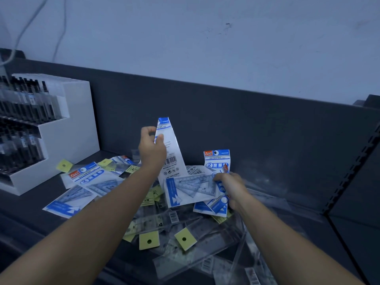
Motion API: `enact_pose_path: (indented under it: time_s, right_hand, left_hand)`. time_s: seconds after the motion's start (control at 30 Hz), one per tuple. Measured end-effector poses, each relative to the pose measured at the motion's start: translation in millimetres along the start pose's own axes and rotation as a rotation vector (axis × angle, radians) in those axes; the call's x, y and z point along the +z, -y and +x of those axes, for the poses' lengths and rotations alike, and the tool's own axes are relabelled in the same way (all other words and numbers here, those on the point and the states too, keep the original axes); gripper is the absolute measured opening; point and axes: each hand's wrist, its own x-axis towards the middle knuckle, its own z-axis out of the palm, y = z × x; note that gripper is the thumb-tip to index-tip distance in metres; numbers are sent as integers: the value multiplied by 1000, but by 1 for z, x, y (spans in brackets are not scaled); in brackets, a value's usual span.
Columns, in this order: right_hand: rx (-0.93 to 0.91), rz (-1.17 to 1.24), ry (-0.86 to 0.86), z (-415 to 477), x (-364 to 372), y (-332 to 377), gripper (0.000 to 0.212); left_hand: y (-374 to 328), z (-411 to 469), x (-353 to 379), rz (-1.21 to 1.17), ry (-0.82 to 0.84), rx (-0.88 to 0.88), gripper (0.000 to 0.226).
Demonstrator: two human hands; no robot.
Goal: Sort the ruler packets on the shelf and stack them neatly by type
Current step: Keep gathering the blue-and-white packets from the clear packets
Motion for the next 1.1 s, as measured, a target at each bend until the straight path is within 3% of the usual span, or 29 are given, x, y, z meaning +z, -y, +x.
enact_pose_path:
  time_s: [0.23,0.57,0.67,0.77,0.87,0.97,1.1]
  right_hand:
    - [3,-36,-16,3,1,0,11]
    - [30,-44,-69,2,1,3,17]
    - [41,-25,-59,1,2,5,15]
    - [54,28,-39,-1,7,6,15]
    - [92,65,5,0,15,6,7]
    - [79,116,87,1,19,5,9]
    - [11,-11,183,-1,24,0,27]
  left_hand:
    - [-14,11,5,-67,-95,19,31]
    - [-9,29,5,-265,-284,-239,51]
    - [-6,30,6,-279,-180,-200,47]
    - [6,12,14,-167,54,-160,50]
    - [20,-9,20,-52,260,-287,52]
    - [33,-18,21,83,336,-379,43]
    - [38,-14,20,273,409,-306,39]
